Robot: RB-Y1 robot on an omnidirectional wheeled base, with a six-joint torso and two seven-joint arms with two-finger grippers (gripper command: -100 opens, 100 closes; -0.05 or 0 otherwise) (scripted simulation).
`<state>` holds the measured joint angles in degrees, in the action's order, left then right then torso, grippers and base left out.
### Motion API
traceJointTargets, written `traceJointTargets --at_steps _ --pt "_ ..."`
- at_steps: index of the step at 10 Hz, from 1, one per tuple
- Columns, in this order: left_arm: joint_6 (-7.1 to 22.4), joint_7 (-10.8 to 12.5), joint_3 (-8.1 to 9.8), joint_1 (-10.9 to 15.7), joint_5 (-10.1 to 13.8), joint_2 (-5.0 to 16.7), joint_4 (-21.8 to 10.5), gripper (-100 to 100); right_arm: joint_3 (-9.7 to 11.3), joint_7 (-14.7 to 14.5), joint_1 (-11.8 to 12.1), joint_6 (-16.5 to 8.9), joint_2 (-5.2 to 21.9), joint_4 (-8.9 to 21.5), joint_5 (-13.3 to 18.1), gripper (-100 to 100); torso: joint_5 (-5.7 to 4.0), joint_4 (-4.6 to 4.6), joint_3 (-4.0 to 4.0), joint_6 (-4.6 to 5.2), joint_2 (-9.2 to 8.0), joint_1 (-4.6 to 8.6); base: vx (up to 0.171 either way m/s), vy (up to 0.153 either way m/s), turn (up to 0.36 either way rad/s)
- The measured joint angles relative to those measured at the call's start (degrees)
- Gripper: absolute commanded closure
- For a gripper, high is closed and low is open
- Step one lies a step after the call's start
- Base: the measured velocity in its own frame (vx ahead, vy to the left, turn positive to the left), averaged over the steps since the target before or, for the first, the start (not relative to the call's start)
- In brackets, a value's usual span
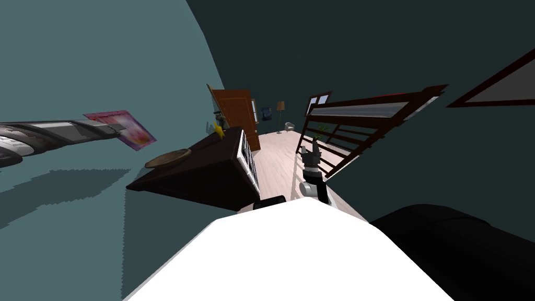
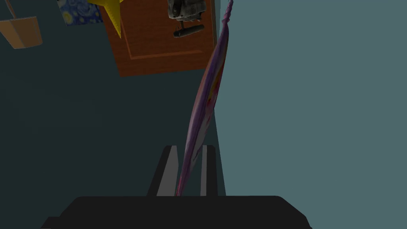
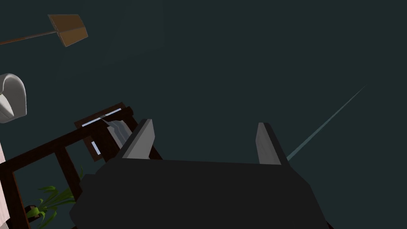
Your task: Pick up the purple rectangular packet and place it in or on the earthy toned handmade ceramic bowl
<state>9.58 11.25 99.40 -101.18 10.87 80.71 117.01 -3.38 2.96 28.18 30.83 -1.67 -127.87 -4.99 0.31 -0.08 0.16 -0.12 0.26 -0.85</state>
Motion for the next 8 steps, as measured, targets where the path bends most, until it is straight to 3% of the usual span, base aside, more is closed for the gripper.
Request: traceJointTargets --at_steps 1,2,6,7,8 --pt "0.2 0.1 0.38 -1.2 1.1 0.4 0.0 100 0.0 0.0 0.0 0.0 0.0 0.0 0.0 0 0.03 -0.02 0.01 0.01 0.00 0.02 0.024 0.068 -0.001" --pt "0.3 0.2 0.39 -1.4 1.2 0.4 0.0 -100 0.0 0.0 0.0 0.0 0.0 0.0 0.0 0 -0.05 0.01 -0.05 0.04 -0.10 0.34 0.005 0.015 -0.002" --pt "0.3 0.2 0.37 -1.4 1.2 0.4 0.0 -100 0.0 0.0 0.0 0.0 0.0 0.0 0.0 0 -0.18 0.06 -0.16 0.04 -0.27 0.76 0.001 0.002 0.000" --pt "0.3 0.2 0.37 -1.4 1.2 0.4 0.0 0 0.0 0.0 0.0 0.0 0.0 0.0 0.0 0 -0.18 0.06 -0.16 0.04 -0.27 0.77 0.000 0.000 0.000" --pt "0.3 0.2 0.37 -1.4 1.2 0.4 0.0 -100 0.0 0.0 0.0 0.0 0.0 0.0 0.0 0 -0.18 0.06 -0.16 0.04 -0.27 0.77 -0.038 -0.026 -0.377"
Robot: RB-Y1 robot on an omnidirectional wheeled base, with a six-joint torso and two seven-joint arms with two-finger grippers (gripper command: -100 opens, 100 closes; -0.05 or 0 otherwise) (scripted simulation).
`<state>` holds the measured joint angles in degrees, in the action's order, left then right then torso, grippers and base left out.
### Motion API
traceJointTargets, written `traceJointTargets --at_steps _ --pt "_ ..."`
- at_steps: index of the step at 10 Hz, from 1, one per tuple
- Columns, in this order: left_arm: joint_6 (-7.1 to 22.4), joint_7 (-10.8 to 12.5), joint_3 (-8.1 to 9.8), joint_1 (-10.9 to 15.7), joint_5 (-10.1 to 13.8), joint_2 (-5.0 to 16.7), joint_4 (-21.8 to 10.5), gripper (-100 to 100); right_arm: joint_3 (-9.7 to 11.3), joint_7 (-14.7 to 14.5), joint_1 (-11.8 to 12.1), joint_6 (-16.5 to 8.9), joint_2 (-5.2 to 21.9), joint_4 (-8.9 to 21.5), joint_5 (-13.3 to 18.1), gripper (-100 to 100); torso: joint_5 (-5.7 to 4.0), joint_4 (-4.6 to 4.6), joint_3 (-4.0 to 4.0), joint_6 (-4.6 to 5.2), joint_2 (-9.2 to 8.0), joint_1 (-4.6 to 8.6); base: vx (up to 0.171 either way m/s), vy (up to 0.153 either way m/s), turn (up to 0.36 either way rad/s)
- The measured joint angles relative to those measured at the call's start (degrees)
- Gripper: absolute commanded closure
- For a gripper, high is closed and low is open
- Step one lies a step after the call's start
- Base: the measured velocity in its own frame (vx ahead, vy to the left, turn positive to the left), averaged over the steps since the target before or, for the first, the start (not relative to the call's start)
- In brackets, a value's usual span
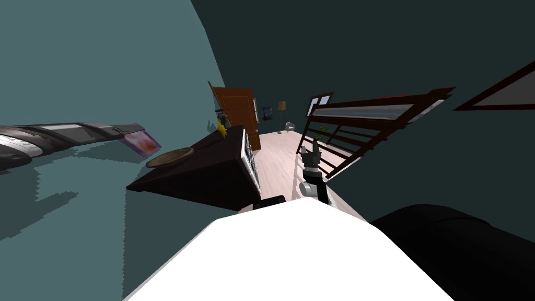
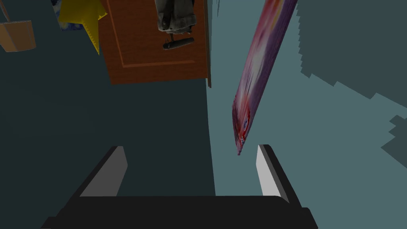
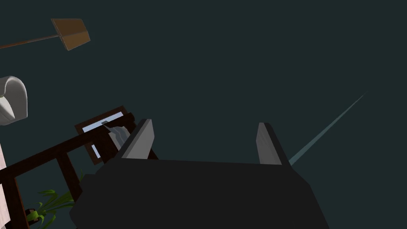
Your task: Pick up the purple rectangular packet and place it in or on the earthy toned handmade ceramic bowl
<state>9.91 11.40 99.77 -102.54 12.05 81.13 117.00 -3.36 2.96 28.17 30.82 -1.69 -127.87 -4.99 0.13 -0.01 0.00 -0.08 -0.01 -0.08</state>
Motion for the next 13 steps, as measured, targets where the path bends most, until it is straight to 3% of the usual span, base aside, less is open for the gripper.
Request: traceJointTargets --at_steps 1,5,6,10,12,13 --pt "-1.3 -0.1 -0.61 -0.7 0.5 -1.6 -1.5 -100 0.0 0.0 0.0 0.0 0.0 0.0 0.0 0 -0.02 0.00 -0.05 0.08 -0.11 0.07 -0.056 -0.024 -0.189" --pt "-5.4 -0.4 2.29 -6.8 4.3 -5.7 -6.4 -100 0.0 0.0 0.0 0.0 0.0 0.0 0.0 0 -0.06 0.04 -0.10 0.04 -0.17 0.17 -0.044 -0.039 -0.258" --pt "-6.7 -0.6 1.99 -7.6 5.0 -7.5 -7.3 -100 0.0 0.0 0.0 0.0 0.0 0.0 0.0 0 -0.05 0.05 -0.12 0.02 -0.20 0.16 -0.038 -0.019 -0.058" --pt "-9.9 -1.0 2.51 -10.4 7.0 -10.6 -10.5 -100 0.0 0.0 0.0 0.0 0.0 0.0 0.0 0 -0.03 0.04 -0.08 0.01 -0.14 0.07 -0.029 -0.025 -0.173" --pt "-13.1 -1.0 3.87 -14.1 9.0 -12.9 -14.3 -100 0.0 0.0 0.0 0.0 0.0 0.0 0.0 0 -0.06 0.04 -0.11 0.02 -0.19 0.16 -0.035 -0.028 -0.173" --pt "-13.4 -1.0 3.94 -14.2 9.1 -13.1 -14.5 0 0.0 0.0 0.0 0.0 0.0 0.0 0.0 0 -0.02 0.05 -0.09 -0.04 -0.14 0.05 -0.003 -0.003 0.010"
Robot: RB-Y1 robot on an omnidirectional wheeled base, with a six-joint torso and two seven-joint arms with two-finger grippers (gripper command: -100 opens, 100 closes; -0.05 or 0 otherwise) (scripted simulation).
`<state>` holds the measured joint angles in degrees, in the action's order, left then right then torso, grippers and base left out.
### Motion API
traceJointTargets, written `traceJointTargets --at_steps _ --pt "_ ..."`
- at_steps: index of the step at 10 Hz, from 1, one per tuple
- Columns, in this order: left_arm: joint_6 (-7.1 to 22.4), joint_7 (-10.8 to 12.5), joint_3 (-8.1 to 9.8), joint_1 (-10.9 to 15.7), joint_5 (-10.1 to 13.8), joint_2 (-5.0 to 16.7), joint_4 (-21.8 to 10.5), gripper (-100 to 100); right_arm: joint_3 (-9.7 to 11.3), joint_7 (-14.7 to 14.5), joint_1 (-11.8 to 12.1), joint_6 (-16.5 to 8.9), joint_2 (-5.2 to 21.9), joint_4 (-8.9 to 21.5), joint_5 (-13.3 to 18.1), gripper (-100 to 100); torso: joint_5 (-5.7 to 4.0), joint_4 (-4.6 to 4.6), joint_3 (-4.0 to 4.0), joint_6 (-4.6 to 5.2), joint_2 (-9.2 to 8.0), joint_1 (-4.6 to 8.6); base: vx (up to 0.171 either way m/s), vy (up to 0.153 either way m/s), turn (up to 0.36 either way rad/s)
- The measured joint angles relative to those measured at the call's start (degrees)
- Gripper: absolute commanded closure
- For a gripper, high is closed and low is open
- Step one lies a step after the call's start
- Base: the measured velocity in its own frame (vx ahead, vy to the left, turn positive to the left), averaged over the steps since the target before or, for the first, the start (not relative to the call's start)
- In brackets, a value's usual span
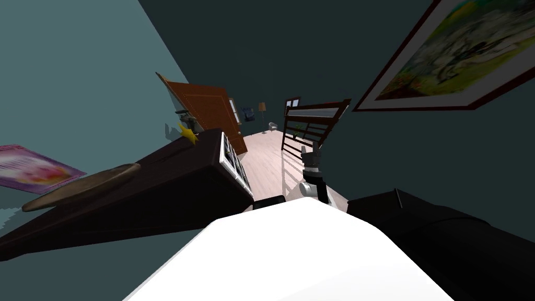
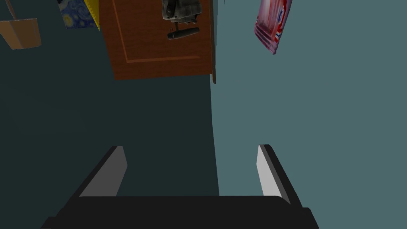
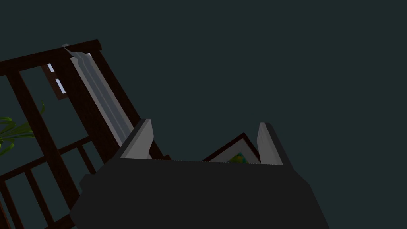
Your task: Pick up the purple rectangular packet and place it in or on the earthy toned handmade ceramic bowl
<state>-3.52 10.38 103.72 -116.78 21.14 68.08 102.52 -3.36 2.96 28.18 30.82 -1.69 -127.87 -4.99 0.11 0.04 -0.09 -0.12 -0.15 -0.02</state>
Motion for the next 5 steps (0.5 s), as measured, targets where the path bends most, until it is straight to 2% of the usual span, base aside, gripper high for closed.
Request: traceJointTargets --at_steps 5 --pt "0.0 0.0 -0.01 0.0 0.0 0.0 0.0 0 0.0 0.0 0.0 0.0 0.0 0.0 0.0 0 0.03 -0.03 0.07 0.01 0.10 -0.10 0.000 0.000 0.000"
